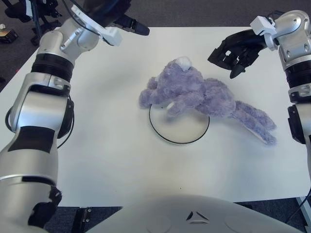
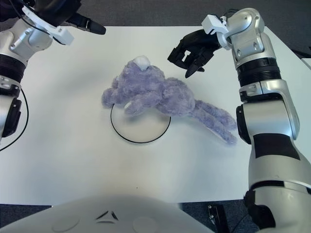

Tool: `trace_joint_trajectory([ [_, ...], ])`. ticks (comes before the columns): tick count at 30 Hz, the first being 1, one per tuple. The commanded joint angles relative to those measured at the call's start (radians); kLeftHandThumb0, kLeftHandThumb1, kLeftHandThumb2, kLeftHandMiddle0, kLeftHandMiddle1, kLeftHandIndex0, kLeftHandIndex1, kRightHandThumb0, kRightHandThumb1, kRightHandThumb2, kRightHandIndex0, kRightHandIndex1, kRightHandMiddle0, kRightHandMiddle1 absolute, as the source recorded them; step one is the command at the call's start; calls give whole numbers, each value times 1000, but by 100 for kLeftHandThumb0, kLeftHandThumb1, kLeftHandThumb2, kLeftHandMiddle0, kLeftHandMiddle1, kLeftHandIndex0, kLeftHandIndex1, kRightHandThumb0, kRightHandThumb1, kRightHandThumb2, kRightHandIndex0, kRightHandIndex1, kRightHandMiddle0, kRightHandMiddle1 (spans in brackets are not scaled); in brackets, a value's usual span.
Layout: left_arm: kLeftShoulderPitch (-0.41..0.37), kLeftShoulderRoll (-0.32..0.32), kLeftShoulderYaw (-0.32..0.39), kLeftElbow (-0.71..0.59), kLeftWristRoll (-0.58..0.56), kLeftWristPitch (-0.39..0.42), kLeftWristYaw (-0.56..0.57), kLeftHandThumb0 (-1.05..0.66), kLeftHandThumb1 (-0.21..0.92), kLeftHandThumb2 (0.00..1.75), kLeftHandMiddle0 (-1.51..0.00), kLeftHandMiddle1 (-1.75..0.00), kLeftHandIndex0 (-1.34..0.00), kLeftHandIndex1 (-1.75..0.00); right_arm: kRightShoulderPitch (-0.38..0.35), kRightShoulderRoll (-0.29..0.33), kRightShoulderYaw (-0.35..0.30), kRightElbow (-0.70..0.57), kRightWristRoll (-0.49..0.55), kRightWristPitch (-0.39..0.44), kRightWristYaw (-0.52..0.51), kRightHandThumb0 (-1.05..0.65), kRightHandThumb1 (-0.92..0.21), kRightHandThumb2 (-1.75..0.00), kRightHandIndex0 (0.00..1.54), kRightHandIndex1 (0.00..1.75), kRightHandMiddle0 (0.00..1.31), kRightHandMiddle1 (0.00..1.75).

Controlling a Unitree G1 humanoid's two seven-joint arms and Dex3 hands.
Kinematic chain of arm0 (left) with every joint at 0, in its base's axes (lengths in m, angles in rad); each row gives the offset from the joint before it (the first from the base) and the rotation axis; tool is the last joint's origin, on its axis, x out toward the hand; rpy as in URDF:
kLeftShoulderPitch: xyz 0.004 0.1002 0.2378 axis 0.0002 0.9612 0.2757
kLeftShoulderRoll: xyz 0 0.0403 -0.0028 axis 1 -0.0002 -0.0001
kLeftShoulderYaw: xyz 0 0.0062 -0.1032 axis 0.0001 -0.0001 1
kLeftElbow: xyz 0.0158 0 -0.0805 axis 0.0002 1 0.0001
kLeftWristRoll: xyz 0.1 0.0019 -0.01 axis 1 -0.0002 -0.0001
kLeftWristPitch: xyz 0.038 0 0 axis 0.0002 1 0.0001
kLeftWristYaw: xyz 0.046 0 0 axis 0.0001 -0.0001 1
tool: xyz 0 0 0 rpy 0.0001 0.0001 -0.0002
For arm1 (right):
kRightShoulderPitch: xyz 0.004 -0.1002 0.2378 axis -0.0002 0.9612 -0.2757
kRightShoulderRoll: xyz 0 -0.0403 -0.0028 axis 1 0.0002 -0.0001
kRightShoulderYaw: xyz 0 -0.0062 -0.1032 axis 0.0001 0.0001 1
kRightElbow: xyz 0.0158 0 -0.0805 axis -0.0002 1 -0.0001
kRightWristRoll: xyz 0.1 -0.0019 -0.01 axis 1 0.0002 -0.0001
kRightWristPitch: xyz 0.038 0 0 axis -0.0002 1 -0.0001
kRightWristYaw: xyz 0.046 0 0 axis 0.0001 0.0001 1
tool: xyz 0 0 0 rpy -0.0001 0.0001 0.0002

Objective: Put the doll into the plate.

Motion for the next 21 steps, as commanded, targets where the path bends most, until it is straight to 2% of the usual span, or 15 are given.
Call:
trace_joint_trajectory([
  [1, -30, 14, -210, 105, 255, 76, 624, -55, 92, 11, -63, -17, -50, -26, -10, 8, -31, 43, 57, 27, 48, -29, -86, 0, 94, 175, 79, 175],
  [5, -39, -2, -234, 130, 254, 22, 656, -55, 92, 15, -67, -19, -52, -26, -11, 9, -35, 45, 60, 33, 50, -28, -87, 0, 93, 175, 79, 175],
  [12, -58, -9, -272, 162, 275, 24, 714, -55, 92, 16, -69, -19, -53, -25, -13, 9, -36, 48, 60, 34, 53, -28, -87, 0, 93, 175, 79, 175],
  [15, -88, -3, -353, 190, 322, -57, 714, -57, 92, 18, -68, -16, -51, -21, -9, 11, -43, 47, 69, 47, 53, -27, -87, -1, 93, 175, 80, 175],
  [21, -106, -1, -410, 209, 339, -74, 714, -60, 92, 21, -67, -13, -50, -15, -7, 12, -46, 49, 78, 48, 52, -25, -87, -1, 92, 175, 80, 175],
])
